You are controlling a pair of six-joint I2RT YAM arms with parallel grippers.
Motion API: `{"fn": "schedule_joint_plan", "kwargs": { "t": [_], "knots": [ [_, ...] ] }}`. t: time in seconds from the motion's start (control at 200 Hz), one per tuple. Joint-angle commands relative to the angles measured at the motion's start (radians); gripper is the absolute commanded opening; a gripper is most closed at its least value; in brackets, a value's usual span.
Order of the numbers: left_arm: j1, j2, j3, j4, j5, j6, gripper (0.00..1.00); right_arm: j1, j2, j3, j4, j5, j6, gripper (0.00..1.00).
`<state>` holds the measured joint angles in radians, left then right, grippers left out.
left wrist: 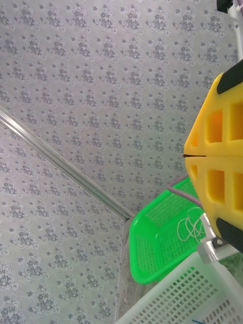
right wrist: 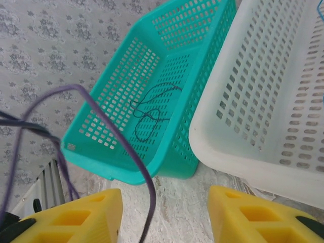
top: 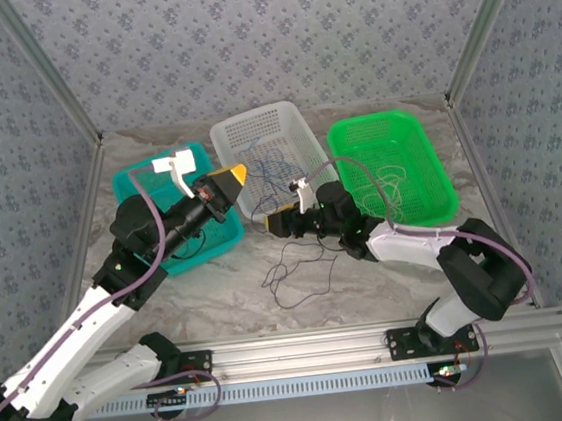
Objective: Untangle the cables
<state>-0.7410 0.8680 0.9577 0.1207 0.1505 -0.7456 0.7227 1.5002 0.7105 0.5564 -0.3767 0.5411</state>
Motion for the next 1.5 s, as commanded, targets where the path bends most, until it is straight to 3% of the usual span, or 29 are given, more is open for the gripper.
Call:
{"fn": "schedule_joint_plan", "kwargs": {
  "t": [0.0, 0.115, 0.2, 0.47, 0.705, 0.899, 1.014, 1.164, 1.499],
  "knots": [
    [-0.004, -0.024, -0.009, 0.070, 0.027, -0.023, 0.00, 0.007, 0.021, 0.006, 0.088, -0.012, 0.032, 0.41],
    [-0.004, -0.042, -0.016, 0.060, 0.017, -0.015, 0.00, 0.005, 0.017, 0.006, 0.084, -0.002, 0.031, 0.19],
    [-0.002, -0.068, -0.013, 0.014, -0.010, 0.014, 0.00, 0.004, 0.004, 0.024, -0.014, 0.014, -0.001, 0.00],
    [0.055, -0.198, 0.013, -0.202, -0.147, 0.136, 0.00, -0.001, -0.131, 0.036, -0.447, 0.246, -0.142, 0.00],
    [0.088, -0.232, 0.017, -0.305, -0.208, 0.195, 0.00, -0.010, -0.258, 0.030, -0.624, 0.413, -0.178, 0.00],
    [0.101, -0.265, 0.004, -0.348, -0.252, 0.248, 0.00, -0.100, -0.357, -0.040, -0.636, 0.369, -0.079, 0.00],
    [0.103, -0.282, -0.018, -0.340, -0.243, 0.245, 0.00, -0.156, -0.402, -0.084, -0.592, 0.243, -0.037, 0.00],
    [0.104, -0.270, -0.056, -0.269, -0.190, 0.201, 0.00, -0.151, -0.388, -0.070, -0.566, 0.111, -0.053, 0.00],
    [0.104, -0.241, -0.134, -0.048, -0.120, 0.078, 0.00, -0.133, -0.316, -0.031, -0.566, 0.024, -0.088, 0.04]
  ]
}}
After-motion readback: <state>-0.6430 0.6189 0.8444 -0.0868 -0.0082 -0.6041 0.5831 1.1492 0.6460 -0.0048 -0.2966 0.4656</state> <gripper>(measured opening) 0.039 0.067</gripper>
